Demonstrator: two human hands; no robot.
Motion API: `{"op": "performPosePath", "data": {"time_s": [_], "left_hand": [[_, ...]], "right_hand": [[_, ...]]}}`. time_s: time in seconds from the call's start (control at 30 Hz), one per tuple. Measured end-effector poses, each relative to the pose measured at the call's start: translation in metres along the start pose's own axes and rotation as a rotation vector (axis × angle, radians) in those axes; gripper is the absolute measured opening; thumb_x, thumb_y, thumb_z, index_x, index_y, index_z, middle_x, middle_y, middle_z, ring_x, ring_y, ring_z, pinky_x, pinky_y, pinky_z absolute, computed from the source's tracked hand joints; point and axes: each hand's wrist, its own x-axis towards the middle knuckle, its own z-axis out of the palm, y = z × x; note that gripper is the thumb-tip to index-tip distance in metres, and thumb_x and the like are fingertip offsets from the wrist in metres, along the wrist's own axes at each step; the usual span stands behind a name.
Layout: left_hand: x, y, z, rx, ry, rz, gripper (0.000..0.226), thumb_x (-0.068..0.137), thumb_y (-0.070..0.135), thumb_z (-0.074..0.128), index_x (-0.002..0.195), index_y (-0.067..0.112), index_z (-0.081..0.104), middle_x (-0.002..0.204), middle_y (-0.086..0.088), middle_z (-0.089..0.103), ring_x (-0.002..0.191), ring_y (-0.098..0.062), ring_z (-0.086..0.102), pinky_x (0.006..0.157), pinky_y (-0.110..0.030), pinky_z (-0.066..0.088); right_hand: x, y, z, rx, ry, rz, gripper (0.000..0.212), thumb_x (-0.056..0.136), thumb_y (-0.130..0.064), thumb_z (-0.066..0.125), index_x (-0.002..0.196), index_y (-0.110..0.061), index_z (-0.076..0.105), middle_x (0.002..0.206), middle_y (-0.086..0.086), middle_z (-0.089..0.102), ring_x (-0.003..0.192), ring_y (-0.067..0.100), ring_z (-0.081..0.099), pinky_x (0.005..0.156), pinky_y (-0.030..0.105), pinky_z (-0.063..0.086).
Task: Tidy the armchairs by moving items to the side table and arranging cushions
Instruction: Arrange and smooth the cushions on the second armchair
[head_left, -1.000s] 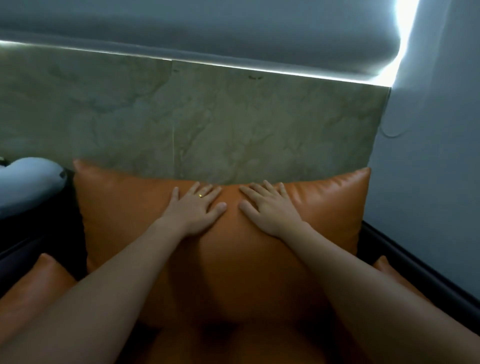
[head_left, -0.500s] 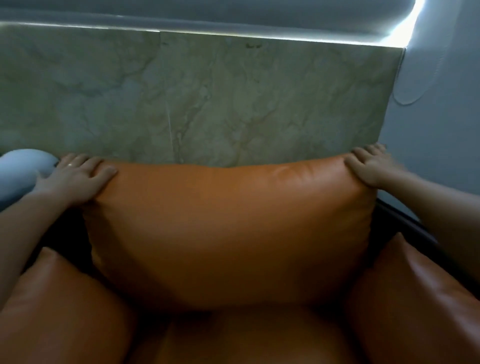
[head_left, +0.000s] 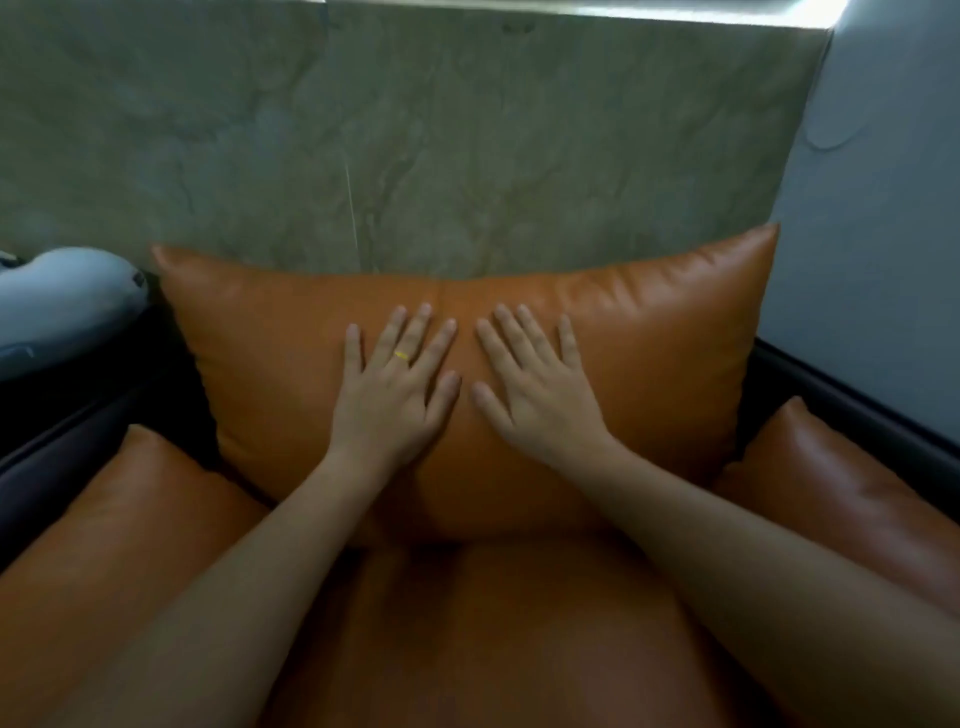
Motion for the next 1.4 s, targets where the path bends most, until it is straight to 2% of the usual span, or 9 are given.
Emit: {"op": "performPosePath", "data": {"time_s": [0.27,0.4,0.5,0.6,0.73,0.97,1.13,1.27,1.4], "left_hand": [[0.002,-0.092,0.002,0.021,0.013,-0.195,0.065,0.099,0.063,0.026,0.156,0.033,0.030,0.165,-0.004,0.026,0.154,-0.025,0.016,0.121,-0.058,0.005],[-0.008,-0.147,-0.019,-0.037,-0.056,-0.452,0.066,0.099,0.062,0.027,0.157,0.032,0.027,0.168,-0.006,0.017,0.155,-0.028,0.009,0.117,-0.068,0.007],[-0.034,-0.135,-0.032,-0.094,0.047,-0.684,0.065,0.101,0.053,0.025,0.159,0.024,0.023,0.168,-0.009,0.012,0.155,-0.031,0.002,0.117,-0.071,0.002],[-0.042,-0.059,-0.028,-0.155,0.192,-0.492,0.064,0.100,0.044,0.035,0.159,0.021,0.025,0.168,-0.009,0.014,0.155,-0.032,0.007,0.118,-0.068,0.005],[-0.042,0.027,0.011,-0.124,0.160,-0.237,0.061,0.103,0.053,0.034,0.159,0.031,0.025,0.169,-0.004,0.013,0.156,-0.027,0.007,0.118,-0.064,0.003],[-0.065,-0.005,0.080,0.032,0.330,-0.006,0.061,0.101,0.052,0.037,0.157,0.030,0.030,0.164,-0.011,0.024,0.153,-0.031,0.017,0.122,-0.054,0.005],[-0.087,-0.017,0.079,0.036,0.277,-0.030,0.060,0.100,0.051,0.039,0.157,0.030,0.031,0.164,-0.007,0.025,0.153,-0.026,0.021,0.123,-0.052,0.010],[-0.125,-0.021,0.051,-0.009,0.056,-0.175,0.065,0.100,0.049,0.044,0.159,0.028,0.026,0.167,-0.004,0.018,0.155,-0.025,0.016,0.122,-0.057,0.016],[-0.122,0.010,0.002,-0.134,-0.188,-0.362,0.071,0.099,0.061,0.038,0.160,0.028,0.021,0.169,-0.001,0.009,0.155,-0.026,0.013,0.119,-0.055,0.023]], "right_hand": [[-0.037,0.127,0.018,-0.028,-0.028,0.209,0.067,0.099,-0.056,0.025,0.160,-0.030,0.019,0.169,0.004,0.013,0.156,0.025,0.006,0.124,0.054,0.003],[-0.055,0.187,-0.006,0.090,-0.126,0.568,0.074,0.095,-0.064,0.015,0.161,-0.031,0.009,0.169,0.008,0.004,0.155,0.032,0.003,0.123,0.058,0.005],[-0.068,0.173,-0.023,0.201,-0.049,0.781,0.082,0.092,-0.063,0.013,0.161,-0.019,0.012,0.168,0.017,0.003,0.155,0.034,0.000,0.123,0.057,0.002],[-0.074,0.094,-0.020,0.240,0.129,0.561,0.074,0.096,-0.050,0.033,0.159,-0.014,0.023,0.167,0.018,0.007,0.155,0.034,0.004,0.124,0.055,0.001],[-0.079,-0.005,0.019,0.219,0.118,0.256,0.069,0.097,-0.053,0.042,0.159,-0.029,0.024,0.169,0.010,0.007,0.156,0.033,0.000,0.123,0.057,0.002],[-0.063,0.007,0.076,0.075,0.180,0.158,0.069,0.099,-0.059,0.039,0.159,-0.031,0.020,0.168,0.013,0.011,0.155,0.037,0.004,0.123,0.056,0.001],[-0.075,0.020,0.072,0.049,0.137,0.091,0.067,0.100,-0.058,0.038,0.159,-0.030,0.022,0.168,0.009,0.009,0.155,0.032,0.005,0.124,0.051,0.003],[-0.104,0.039,0.051,-0.007,-0.033,0.165,0.071,0.099,-0.059,0.037,0.160,-0.033,0.012,0.169,0.003,0.003,0.156,0.024,0.000,0.125,0.051,0.003],[-0.120,0.021,0.013,0.116,-0.234,0.339,0.078,0.095,-0.065,0.035,0.161,-0.033,0.008,0.169,0.005,0.000,0.156,0.031,0.000,0.122,0.055,0.009]]}}
